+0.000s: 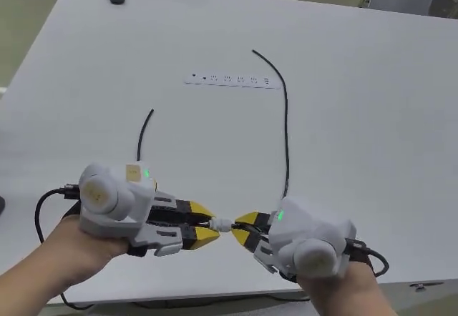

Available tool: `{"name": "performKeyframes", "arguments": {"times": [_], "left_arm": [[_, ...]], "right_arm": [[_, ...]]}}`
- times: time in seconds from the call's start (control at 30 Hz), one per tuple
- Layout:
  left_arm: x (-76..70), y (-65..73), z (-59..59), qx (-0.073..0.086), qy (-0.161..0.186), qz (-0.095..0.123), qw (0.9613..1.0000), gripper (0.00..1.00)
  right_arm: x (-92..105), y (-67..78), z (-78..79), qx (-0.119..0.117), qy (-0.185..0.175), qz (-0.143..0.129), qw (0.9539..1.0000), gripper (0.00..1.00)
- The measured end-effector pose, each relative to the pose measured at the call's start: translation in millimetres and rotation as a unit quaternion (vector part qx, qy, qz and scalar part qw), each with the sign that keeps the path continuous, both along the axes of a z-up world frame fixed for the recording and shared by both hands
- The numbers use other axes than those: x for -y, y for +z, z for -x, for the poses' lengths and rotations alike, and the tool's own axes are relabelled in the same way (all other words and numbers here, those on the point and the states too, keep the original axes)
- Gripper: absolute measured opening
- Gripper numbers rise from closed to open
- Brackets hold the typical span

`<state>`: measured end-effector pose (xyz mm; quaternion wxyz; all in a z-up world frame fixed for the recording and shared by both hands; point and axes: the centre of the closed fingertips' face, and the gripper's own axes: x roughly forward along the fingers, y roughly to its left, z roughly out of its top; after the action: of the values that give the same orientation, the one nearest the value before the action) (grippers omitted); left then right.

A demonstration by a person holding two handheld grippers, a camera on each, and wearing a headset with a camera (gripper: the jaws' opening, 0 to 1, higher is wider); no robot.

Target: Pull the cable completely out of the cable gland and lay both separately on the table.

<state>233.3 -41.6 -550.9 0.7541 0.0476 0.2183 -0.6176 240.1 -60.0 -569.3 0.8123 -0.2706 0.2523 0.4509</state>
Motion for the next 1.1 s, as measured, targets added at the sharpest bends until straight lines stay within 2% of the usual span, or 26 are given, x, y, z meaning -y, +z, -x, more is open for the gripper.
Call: {"name": "performKeyframes", "arguments": {"times": [0.2,0.33,0.47,0.63,0.73,0.8,0.87,0.93,1.1], "left_arm": [[0.7,-0.6,0.4,-0.002,0.000,-0.002,1.0000,0.15],[1.5,-1.2,-0.1,-0.003,0.000,-0.003,1.0000,0.15],[1.9,-2.5,0.2,-0.004,0.000,-0.006,1.0000,0.15],[2.8,-2.0,0.9,-0.006,-0.001,-0.006,1.0000,0.15],[3.6,-2.4,2.0,-0.009,-0.001,-0.007,0.9999,0.15],[4.9,-1.0,3.8,-0.013,0.002,-0.006,0.9999,0.15],[7.3,-3.3,9.0,-0.010,-0.004,-0.013,0.9999,0.15],[8.4,-5.5,10.9,-0.016,-0.003,-0.017,0.9997,0.15],[9.7,-7.7,14.9,-0.019,-0.001,-0.020,0.9996,0.15]], "right_arm": [[12.2,-7.7,-1.7,-0.020,-0.027,-0.011,0.9994,0.00],[15.9,-12.7,-2.7,-0.047,-0.055,-0.035,0.9968,0.00],[20.7,-19.5,-2.9,-0.052,-0.064,-0.021,0.9964,0.00],[33.8,-28.7,-5.4,-0.075,-0.098,-0.023,0.9921,0.00],[41.9,-35.4,-3.7,-0.099,-0.124,-0.024,0.9870,0.00],[41.5,-35.6,-0.7,-0.112,-0.134,-0.035,0.9841,0.00],[41.9,-38.8,3.7,-0.116,-0.132,-0.028,0.9840,0.00],[42.5,-41.3,8.6,-0.116,-0.128,-0.020,0.9848,0.00],[44.7,-41.9,10.5,-0.120,-0.127,-0.021,0.9845,0.00]]}}
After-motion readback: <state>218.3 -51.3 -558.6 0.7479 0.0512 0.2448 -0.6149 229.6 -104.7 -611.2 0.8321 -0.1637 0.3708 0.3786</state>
